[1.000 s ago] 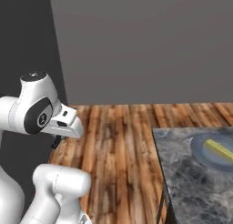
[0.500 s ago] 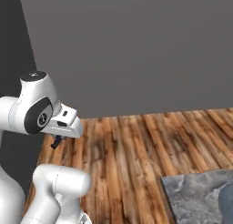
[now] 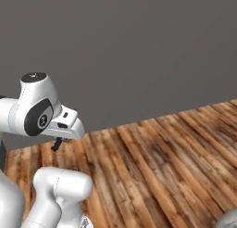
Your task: Retrieve the butter from the fridge and place it on a plate on the dining table. Then retrieve the butter knife by the fridge and place it near the plate.
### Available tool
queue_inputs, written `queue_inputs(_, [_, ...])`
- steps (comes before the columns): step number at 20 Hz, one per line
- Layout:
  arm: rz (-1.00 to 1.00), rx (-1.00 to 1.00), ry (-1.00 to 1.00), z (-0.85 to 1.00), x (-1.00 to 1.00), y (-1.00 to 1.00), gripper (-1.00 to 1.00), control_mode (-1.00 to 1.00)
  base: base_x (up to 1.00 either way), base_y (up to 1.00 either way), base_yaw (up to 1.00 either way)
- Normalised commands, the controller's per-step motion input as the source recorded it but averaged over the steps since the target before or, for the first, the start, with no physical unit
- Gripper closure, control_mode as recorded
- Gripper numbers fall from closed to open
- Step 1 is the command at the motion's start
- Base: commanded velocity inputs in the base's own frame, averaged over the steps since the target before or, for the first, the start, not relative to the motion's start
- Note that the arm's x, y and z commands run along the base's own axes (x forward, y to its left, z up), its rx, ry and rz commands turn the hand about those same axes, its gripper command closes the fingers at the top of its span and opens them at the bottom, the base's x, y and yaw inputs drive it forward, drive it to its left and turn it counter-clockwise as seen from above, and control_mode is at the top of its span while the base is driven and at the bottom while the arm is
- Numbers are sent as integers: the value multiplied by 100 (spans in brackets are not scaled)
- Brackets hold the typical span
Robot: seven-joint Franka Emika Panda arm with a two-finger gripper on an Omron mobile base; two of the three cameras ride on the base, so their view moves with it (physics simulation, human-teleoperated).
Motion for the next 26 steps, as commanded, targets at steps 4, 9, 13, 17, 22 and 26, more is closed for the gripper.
queue_inputs(4, [0,0,0,0,0,0,100,100,62,0,-67])
queue_inputs(9, [0,0,0,0,0,0,100,100,17,0,-74])
queue_inputs(13, [0,0,0,0,0,0,100,100,4,0,-77])
queue_inputs(17, [0,0,0,0,0,0,100,100,6,0,-71])
queue_inputs(22, [0,0,0,0,0,0,100,100,3,17,-72])
queue_inputs(26, [0,0,0,0,0,0,100,100,1,44,-75])
